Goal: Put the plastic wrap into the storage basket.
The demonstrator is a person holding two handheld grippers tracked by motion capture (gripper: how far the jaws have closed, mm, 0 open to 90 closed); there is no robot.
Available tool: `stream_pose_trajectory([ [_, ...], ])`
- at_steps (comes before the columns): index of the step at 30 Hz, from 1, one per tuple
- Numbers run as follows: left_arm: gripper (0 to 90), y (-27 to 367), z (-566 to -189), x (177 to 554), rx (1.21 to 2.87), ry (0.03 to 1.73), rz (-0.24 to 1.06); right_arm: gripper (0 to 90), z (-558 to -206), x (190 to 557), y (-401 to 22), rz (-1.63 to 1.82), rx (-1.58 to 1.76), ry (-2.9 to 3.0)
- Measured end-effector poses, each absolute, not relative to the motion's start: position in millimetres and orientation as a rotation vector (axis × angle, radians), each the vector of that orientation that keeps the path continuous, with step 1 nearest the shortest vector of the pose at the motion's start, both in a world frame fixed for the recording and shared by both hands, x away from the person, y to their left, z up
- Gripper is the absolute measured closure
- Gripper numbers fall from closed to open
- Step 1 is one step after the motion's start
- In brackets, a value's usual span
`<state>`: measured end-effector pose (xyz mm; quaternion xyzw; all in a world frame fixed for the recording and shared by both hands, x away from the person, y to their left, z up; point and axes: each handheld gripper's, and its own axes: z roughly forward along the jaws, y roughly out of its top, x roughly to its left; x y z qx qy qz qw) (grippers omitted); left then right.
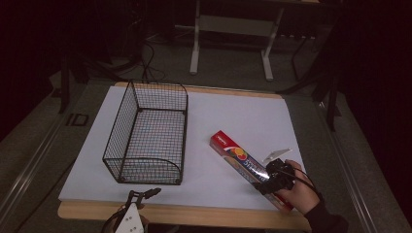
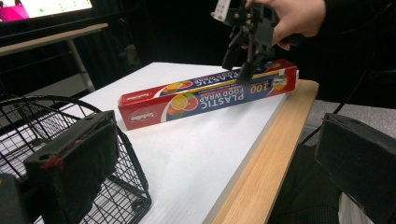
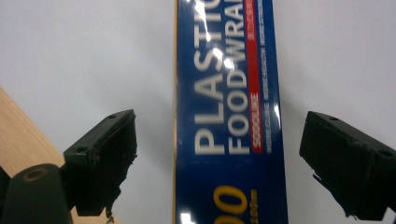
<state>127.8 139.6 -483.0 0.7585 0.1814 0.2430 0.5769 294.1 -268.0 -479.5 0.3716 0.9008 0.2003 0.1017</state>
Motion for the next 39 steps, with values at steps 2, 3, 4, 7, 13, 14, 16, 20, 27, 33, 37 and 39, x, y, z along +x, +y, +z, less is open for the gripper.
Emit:
stream_pose_trajectory([
  [2,0.2,139.8,-483.0,127.8,1.774,0.426,0.569,10.0,-477.9,298.4,-262.1,0.570,1.117,2.676],
  [3,0.2,139.9,-482.9,127.5,1.772,0.426,0.567,10.0,-477.5,302.6,-258.4,0.562,1.142,2.683],
  [4,0.2,139.9,-483.0,127.5,1.773,0.425,0.567,10.0,-477.5,304.5,-256.7,0.546,1.149,2.689],
  [7,0.2,139.2,-483.4,127.3,1.782,0.422,0.566,10.0,-478.0,310.1,-251.6,0.514,1.193,2.714],
  [13,0.2,139.2,-483.3,127.3,1.780,0.420,0.562,10.5,-478.2,320.0,-239.9,0.425,1.221,2.764],
  [14,0.2,139.3,-483.2,127.3,1.779,0.420,0.563,10.6,-478.1,321.1,-238.3,0.409,1.225,2.767],
  [16,0.2,139.3,-483.2,127.2,1.778,0.419,0.562,10.7,-478.1,322.2,-235.9,0.394,1.223,2.768],
  [20,0.2,139.1,-483.3,127.3,1.780,0.418,0.561,13.1,-479.3,329.7,-225.3,0.325,1.210,2.775],
  [27,0.2,138.9,-482.9,126.5,1.782,0.414,0.561,15.1,-484.6,337.4,-214.2,0.221,1.190,2.786],
  [33,0.2,138.8,-482.9,126.5,1.783,0.412,0.560,18.6,-487.4,346.2,-209.6,0.185,1.219,2.797],
  [37,0.2,138.6,-483.2,126.6,1.787,0.414,0.557,19.2,-489.9,352.7,-206.1,0.151,1.227,2.799],
  [39,0.2,138.5,-483.3,126.6,1.785,0.414,0.555,20.3,-493.0,354.4,-203.4,0.131,1.223,2.799],
])
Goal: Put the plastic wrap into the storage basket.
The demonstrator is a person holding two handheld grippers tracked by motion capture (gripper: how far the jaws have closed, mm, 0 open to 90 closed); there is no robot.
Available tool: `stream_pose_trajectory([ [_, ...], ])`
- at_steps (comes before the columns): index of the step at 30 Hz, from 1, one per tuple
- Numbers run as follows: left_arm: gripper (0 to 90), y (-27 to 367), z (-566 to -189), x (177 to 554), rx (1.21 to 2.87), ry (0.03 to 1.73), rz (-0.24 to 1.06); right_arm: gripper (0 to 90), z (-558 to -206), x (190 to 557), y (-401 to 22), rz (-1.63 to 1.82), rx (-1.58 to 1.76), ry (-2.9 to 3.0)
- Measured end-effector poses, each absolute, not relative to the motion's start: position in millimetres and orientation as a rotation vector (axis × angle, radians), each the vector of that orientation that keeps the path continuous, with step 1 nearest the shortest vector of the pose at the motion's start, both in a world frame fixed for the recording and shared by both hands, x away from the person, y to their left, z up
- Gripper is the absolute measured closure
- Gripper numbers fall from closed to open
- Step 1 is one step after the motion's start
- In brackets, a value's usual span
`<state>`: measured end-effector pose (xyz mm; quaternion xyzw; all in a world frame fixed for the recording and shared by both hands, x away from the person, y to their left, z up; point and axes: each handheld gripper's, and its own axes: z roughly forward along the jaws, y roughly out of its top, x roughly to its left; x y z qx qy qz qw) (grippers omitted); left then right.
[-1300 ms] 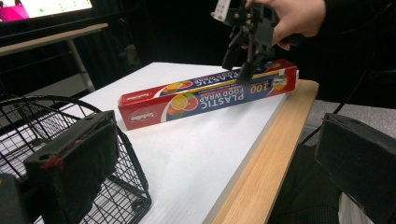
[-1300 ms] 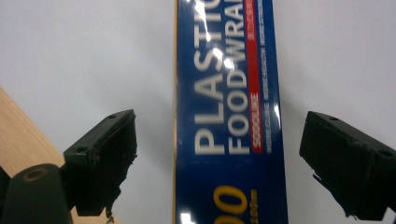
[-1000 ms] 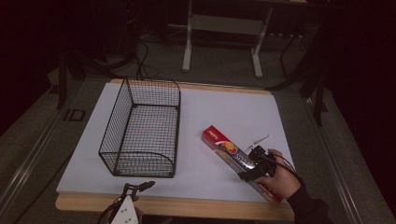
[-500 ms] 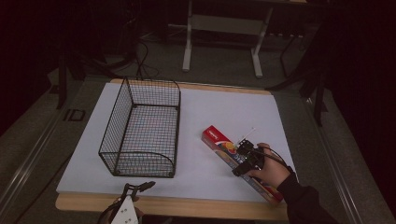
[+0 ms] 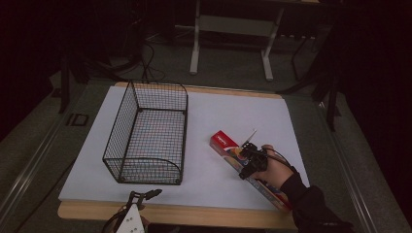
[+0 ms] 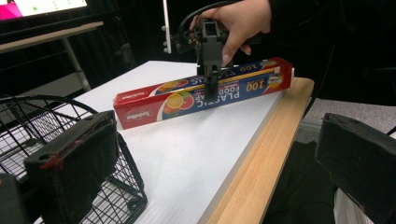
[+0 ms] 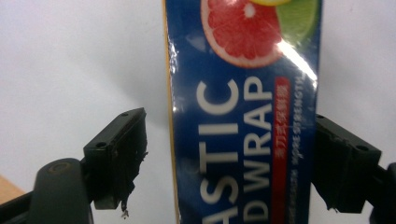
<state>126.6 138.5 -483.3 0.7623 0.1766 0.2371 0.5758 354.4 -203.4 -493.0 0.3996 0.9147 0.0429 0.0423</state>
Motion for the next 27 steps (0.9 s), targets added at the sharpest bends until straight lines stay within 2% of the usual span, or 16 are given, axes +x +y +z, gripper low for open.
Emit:
stream_pose_trajectory([
  [2,0.2,138.8,-483.1,126.6,1.784,0.412,0.557,23.3,-495.3,355.6,-201.5,0.106,1.212,2.798],
  [4,0.2,139.1,-483.0,126.6,1.782,0.414,0.557,31.4,-496.3,356.9,-200.6,0.077,1.208,2.789],
  [9,0.2,138.9,-483.1,126.4,1.785,0.411,0.557,37.3,-495.7,361.0,-201.6,0.037,1.206,2.809],
  [17,0.2,138.7,-483.2,126.6,1.784,0.413,0.555,39.1,-489.5,361.5,-204.3,0.094,1.260,2.814],
  [27,0.2,138.0,-483.4,126.9,1.789,0.412,0.556,39.1,-456.7,368.7,-212.2,0.173,1.312,2.739],
])
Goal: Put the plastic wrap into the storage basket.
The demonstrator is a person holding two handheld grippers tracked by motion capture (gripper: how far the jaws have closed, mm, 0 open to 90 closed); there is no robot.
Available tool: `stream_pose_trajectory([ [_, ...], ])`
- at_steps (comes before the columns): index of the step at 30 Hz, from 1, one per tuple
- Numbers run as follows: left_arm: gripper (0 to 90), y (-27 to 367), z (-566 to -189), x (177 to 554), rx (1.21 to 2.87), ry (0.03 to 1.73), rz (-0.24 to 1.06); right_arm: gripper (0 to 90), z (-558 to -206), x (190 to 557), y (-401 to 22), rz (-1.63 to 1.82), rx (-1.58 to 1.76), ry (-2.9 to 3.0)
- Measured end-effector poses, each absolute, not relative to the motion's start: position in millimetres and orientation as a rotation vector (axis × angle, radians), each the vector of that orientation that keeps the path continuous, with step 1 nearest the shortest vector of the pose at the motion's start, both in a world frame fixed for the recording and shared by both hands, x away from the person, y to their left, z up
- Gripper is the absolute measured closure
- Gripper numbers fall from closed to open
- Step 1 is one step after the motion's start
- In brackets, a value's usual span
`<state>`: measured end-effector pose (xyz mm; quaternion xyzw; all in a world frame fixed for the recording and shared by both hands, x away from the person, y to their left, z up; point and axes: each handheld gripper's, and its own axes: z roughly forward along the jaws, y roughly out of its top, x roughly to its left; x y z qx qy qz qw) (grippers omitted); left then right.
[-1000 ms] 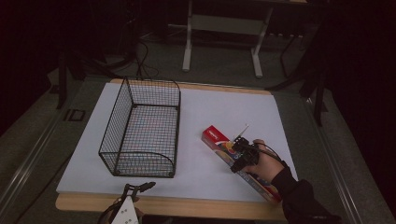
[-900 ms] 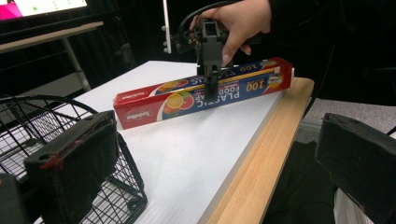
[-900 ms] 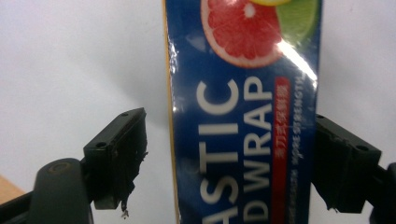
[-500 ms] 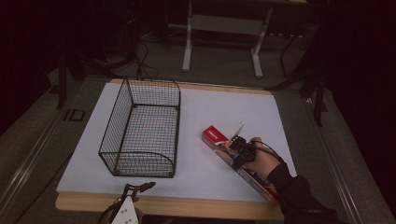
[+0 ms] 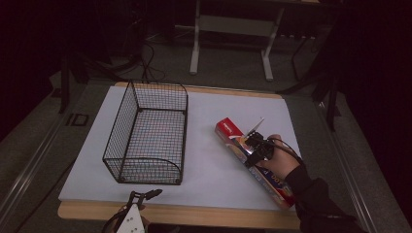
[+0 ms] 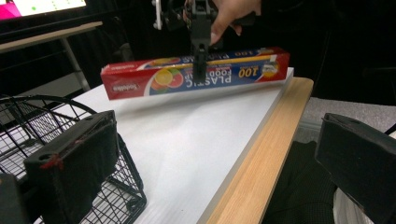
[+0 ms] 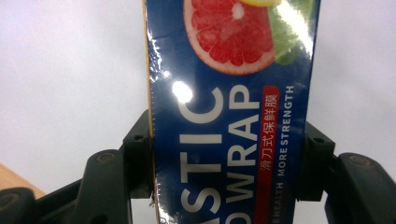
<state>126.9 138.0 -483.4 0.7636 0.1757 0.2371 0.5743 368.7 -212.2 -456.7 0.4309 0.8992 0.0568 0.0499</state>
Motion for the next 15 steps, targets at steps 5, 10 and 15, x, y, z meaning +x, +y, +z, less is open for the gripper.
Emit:
stream_pose_trajectory([
  [5,0.2,138.3,-483.2,126.4,1.784,0.412,0.553,39.1,-445.6,372.2,-210.5,0.190,1.320,2.714],
  [10,0.2,137.6,-483.5,126.4,1.794,0.407,0.557,39.1,-433.0,374.7,-205.9,0.236,1.342,2.680],
  [15,0.2,137.5,-483.1,125.7,1.787,0.404,0.554,39.1,-420.2,378.1,-200.5,0.247,1.330,2.652],
])
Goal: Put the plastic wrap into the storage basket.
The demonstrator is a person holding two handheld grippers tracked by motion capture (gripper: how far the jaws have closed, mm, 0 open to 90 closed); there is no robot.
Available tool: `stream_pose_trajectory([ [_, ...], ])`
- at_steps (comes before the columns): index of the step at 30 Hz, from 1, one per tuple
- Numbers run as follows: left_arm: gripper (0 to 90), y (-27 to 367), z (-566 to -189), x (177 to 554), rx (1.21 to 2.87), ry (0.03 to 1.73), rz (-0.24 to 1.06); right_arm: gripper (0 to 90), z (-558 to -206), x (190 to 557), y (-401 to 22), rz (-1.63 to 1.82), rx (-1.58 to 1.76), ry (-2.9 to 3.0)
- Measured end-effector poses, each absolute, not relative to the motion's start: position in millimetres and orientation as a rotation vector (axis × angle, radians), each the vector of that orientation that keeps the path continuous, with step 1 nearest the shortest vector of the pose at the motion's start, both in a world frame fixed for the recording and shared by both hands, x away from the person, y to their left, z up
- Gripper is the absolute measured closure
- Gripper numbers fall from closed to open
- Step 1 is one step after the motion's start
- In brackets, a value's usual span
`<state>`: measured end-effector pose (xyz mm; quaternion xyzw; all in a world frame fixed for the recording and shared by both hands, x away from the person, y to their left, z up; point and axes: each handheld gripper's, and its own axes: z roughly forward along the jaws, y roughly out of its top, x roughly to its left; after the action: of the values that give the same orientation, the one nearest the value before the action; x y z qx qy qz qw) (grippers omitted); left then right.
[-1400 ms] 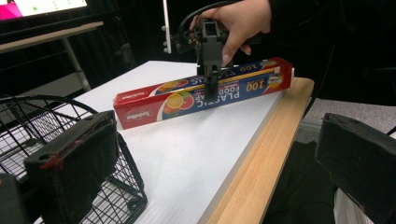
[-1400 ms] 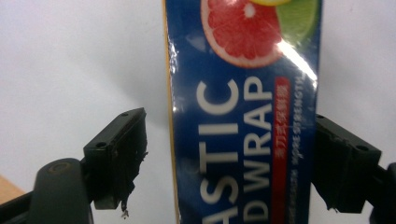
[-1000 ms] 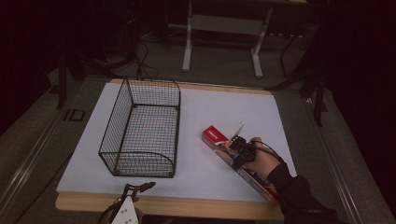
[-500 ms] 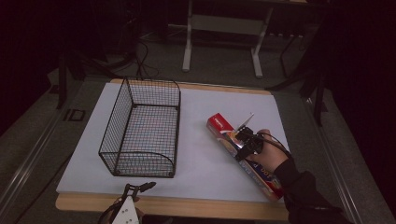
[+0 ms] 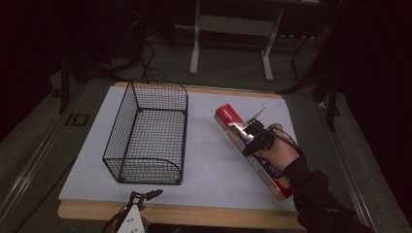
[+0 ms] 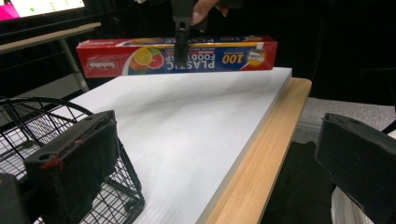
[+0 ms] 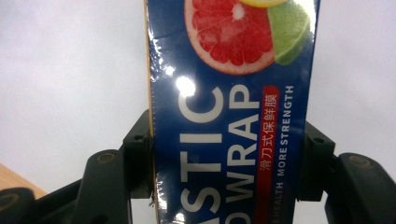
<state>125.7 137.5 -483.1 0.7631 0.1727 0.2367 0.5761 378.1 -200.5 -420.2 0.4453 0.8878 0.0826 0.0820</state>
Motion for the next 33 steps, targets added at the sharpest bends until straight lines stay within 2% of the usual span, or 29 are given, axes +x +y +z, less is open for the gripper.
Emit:
stream_pose_trajectory([
  [10,0.2,137.7,-483.1,126.5,1.787,0.407,0.555,39.1,-394.3,388.0,-188.8,0.320,1.339,2.618],
  [33,0.2,137.9,-482.9,125.3,1.782,0.404,0.553,39.2,-338.0,406.3,-124.8,0.466,1.277,2.554],
])
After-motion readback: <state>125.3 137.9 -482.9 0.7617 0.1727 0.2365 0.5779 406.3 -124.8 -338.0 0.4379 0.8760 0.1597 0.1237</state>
